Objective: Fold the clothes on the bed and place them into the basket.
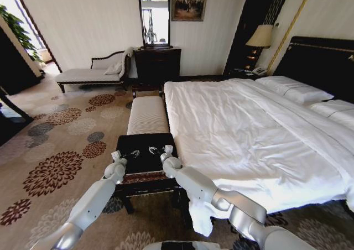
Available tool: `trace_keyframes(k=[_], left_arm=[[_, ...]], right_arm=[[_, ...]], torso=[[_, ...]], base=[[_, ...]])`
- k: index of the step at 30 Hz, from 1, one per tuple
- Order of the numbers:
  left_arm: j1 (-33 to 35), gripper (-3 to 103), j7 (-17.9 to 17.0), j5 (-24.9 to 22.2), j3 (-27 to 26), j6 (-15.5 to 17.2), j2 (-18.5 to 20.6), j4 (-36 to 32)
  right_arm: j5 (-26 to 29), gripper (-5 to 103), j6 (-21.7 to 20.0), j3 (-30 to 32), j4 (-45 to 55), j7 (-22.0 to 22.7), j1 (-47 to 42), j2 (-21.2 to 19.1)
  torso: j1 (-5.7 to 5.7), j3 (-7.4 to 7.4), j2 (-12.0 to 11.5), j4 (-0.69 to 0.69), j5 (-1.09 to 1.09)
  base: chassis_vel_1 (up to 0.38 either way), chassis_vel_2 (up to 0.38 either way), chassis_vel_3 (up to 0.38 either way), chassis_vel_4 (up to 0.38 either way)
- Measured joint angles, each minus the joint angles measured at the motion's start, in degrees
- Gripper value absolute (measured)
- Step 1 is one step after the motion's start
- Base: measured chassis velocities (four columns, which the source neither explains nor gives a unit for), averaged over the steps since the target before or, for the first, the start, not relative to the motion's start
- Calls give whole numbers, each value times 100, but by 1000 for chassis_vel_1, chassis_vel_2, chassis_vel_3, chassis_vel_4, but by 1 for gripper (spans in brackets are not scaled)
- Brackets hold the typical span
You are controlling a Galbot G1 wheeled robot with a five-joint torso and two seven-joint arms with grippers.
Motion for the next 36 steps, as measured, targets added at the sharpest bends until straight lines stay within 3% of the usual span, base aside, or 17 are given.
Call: trace_keyframes(k=[5,9,11,16,18,19,21,22,23,29,36], left_arm=[[207,100,-49,381,-215,-241,142,-429],[566,100,-122,1647,-432,-812,365,-892],[618,100,-141,1726,-465,-860,389,-975],[1086,100,-315,2288,-826,-1217,502,-1664],[1384,100,-377,2442,-1044,-1296,516,-2084],[1384,100,-377,2442,-1044,-1296,516,-2084],[2104,100,-415,2959,-1514,-1574,469,-2730],[2253,100,-428,3012,-1600,-1610,440,-2807],[2253,100,-428,3012,-1600,-1610,440,-2807],[3300,100,-443,3276,-2259,-1752,171,-3354],[4069,100,-359,3542,-2693,-1913,-282,-3869]], right_arm=[[-389,100,82,125,276,-37,-45,-183],[-1109,100,311,361,814,-300,-185,-559],[-1194,100,327,413,900,-312,-222,-604],[-1898,100,372,1235,1597,-343,-760,-1026],[-2264,100,417,1709,1903,-431,-1131,-1426],[-2264,100,417,1709,1903,-431,-1131,-1426],[-2777,100,519,2672,2718,-585,-2170,-2254],[-2811,100,520,2865,2886,-600,-2387,-2347],[-2811,100,520,2865,2886,-600,-2387,-2347],[-3077,100,626,4331,3825,-834,-3928,-2583],[-3382,100,987,5714,4533,-1209,-5664,-2276]], torso=[[0,0,0,0,1],[0,0,0,0,0],[0,0,0,1,1],[-1,0,0,0,1],[0,0,0,0,2],[0,0,0,0,2],[-1,-1,0,-3,3],[-1,-1,0,-3,3],[-1,-1,0,-3,3],[-2,-2,2,3,2],[-2,-1,2,-2,1]], base=[[0,0,0,0],[0,0,0,0],[0,0,0,0],[0,0,0,0],[0,0,0,0],[0,0,0,0],[0,0,0,0],[0,0,0,0],[0,0,0,0],[0,0,0,0],[0,0,0,0]])
